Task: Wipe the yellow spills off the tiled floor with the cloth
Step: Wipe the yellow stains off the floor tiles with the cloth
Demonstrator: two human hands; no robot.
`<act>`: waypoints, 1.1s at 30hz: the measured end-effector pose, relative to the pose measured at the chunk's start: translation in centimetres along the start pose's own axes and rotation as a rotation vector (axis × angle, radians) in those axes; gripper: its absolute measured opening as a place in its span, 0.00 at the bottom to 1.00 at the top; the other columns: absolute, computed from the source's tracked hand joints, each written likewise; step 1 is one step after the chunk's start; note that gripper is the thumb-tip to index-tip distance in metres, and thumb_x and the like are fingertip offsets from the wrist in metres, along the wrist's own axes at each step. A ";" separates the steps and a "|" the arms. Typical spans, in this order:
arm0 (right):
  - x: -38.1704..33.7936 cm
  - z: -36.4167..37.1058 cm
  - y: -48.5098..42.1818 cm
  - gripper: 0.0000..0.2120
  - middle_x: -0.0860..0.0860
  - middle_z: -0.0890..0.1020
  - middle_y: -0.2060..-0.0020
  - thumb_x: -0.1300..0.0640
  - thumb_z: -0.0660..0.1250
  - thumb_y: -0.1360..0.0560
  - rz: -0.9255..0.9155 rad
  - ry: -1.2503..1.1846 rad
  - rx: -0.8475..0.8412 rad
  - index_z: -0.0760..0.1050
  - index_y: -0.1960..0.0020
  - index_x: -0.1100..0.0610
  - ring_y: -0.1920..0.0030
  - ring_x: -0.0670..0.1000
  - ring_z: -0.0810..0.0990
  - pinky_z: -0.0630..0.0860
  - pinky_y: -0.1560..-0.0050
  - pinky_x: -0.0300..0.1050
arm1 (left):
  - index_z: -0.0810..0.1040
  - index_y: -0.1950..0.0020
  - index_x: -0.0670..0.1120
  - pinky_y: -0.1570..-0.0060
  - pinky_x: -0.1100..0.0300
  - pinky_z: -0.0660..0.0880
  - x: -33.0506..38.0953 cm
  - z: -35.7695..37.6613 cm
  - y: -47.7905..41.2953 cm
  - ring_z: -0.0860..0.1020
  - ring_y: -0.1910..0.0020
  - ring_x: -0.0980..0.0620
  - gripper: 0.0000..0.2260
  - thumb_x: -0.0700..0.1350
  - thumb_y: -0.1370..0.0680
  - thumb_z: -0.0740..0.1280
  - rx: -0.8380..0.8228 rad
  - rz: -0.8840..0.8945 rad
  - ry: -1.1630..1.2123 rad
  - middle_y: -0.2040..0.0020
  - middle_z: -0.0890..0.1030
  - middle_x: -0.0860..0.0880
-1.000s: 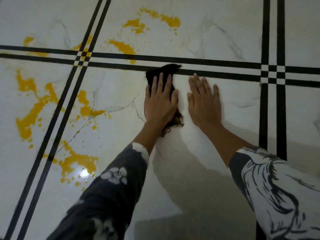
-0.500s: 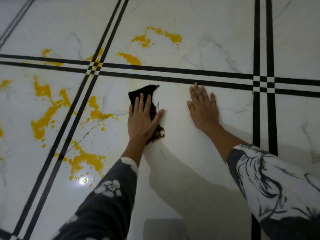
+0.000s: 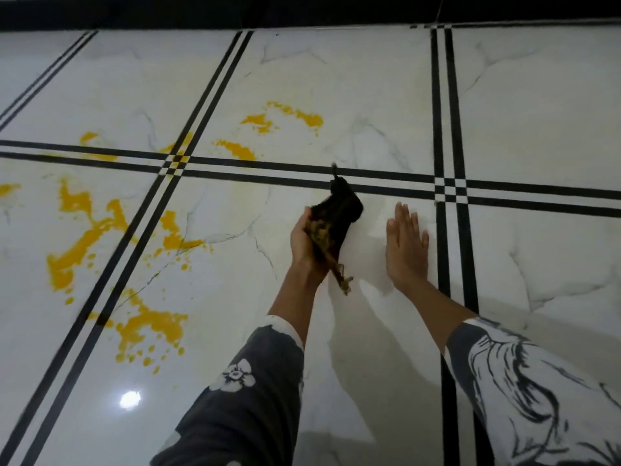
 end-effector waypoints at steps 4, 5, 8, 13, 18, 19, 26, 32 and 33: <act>-0.9 -0.8 -0.5 0.24 0.47 0.45 0.24 0.48 0.40 0.19 0.006 0.028 0.006 0.42 0.24 0.50 0.25 0.46 0.41 0.35 0.27 0.48 | 0.73 0.34 0.45 0.41 0.52 0.70 3.0 -1.7 -1.6 0.71 0.33 0.44 0.19 0.51 0.18 0.52 0.029 0.094 -0.016 0.36 0.75 0.45; -1.4 -0.6 -0.6 0.24 0.47 0.45 0.24 0.47 0.40 0.19 -0.002 0.046 0.010 0.41 0.24 0.51 0.25 0.46 0.41 0.36 0.27 0.49 | 0.73 0.33 0.45 0.36 0.55 0.64 5.1 -3.4 -1.9 0.66 0.29 0.47 0.18 0.49 0.18 0.51 0.117 0.215 -0.164 0.32 0.72 0.46; -3.3 0.2 -0.8 0.26 0.48 0.46 0.24 0.45 0.41 0.19 -0.052 0.110 0.048 0.43 0.24 0.51 0.24 0.47 0.43 0.36 0.27 0.49 | 0.65 0.27 0.48 0.29 0.56 0.52 9.7 -5.4 -2.8 0.57 0.25 0.50 0.19 0.49 0.17 0.50 0.264 0.467 -0.901 0.25 0.62 0.48; -6.6 5.9 -0.3 0.28 0.51 0.45 0.24 0.44 0.41 0.19 -0.110 0.284 0.003 0.41 0.24 0.55 0.24 0.49 0.42 0.36 0.27 0.47 | 0.43 0.23 0.47 0.26 0.52 0.41 6.5 -6.3 -5.7 0.43 0.24 0.51 0.25 0.53 0.18 0.43 0.167 0.539 -1.946 0.22 0.45 0.47; -6.9 8.4 -3.8 0.30 0.54 0.48 0.24 0.43 0.40 0.20 -0.152 0.454 0.045 0.44 0.24 0.58 0.24 0.53 0.45 0.39 0.27 0.48 | 0.44 0.23 0.48 0.26 0.54 0.41 6.7 -6.1 -5.8 0.44 0.24 0.53 0.29 0.57 0.22 0.38 0.186 0.616 -1.955 0.22 0.47 0.49; -7.2 8.4 -5.6 0.29 0.54 0.48 0.24 0.44 0.41 0.20 -0.177 0.467 0.036 0.44 0.24 0.58 0.24 0.52 0.45 0.39 0.27 0.48 | 0.45 0.23 0.48 0.26 0.54 0.41 6.8 -6.2 -6.0 0.45 0.24 0.53 0.29 0.58 0.23 0.37 0.200 0.627 -1.958 0.22 0.48 0.49; -9.8 11.6 -2.8 0.33 0.50 0.53 0.24 0.41 0.30 0.24 -0.549 0.540 -0.181 0.48 0.24 0.55 0.24 0.49 0.51 0.42 0.27 0.46 | 0.44 0.23 0.48 0.27 0.55 0.40 6.8 -6.4 -6.0 0.44 0.24 0.53 0.30 0.58 0.24 0.34 0.218 0.646 -1.971 0.22 0.48 0.50; -9.1 8.8 -10.5 0.26 0.49 0.50 0.24 0.46 0.42 0.19 -0.371 0.553 -0.060 0.46 0.24 0.55 0.24 0.49 0.48 0.43 0.26 0.47 | 0.45 0.23 0.48 0.26 0.54 0.42 6.7 -6.4 -6.1 0.45 0.24 0.53 0.29 0.58 0.23 0.36 0.232 0.674 -1.957 0.22 0.49 0.50; -9.4 9.3 -9.0 0.26 0.49 0.50 0.24 0.47 0.43 0.19 -0.391 0.535 -0.070 0.46 0.24 0.55 0.24 0.49 0.48 0.43 0.26 0.46 | 0.45 0.23 0.48 0.26 0.54 0.42 6.8 -6.4 -6.2 0.45 0.24 0.53 0.30 0.58 0.23 0.36 0.228 0.671 -1.958 0.22 0.49 0.50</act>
Point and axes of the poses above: each hand's wrist, its own y-axis away from the middle knuckle, its own z-axis out of the palm, x = y × z, the point moved 10 cm from there along -y, towards the middle knuckle
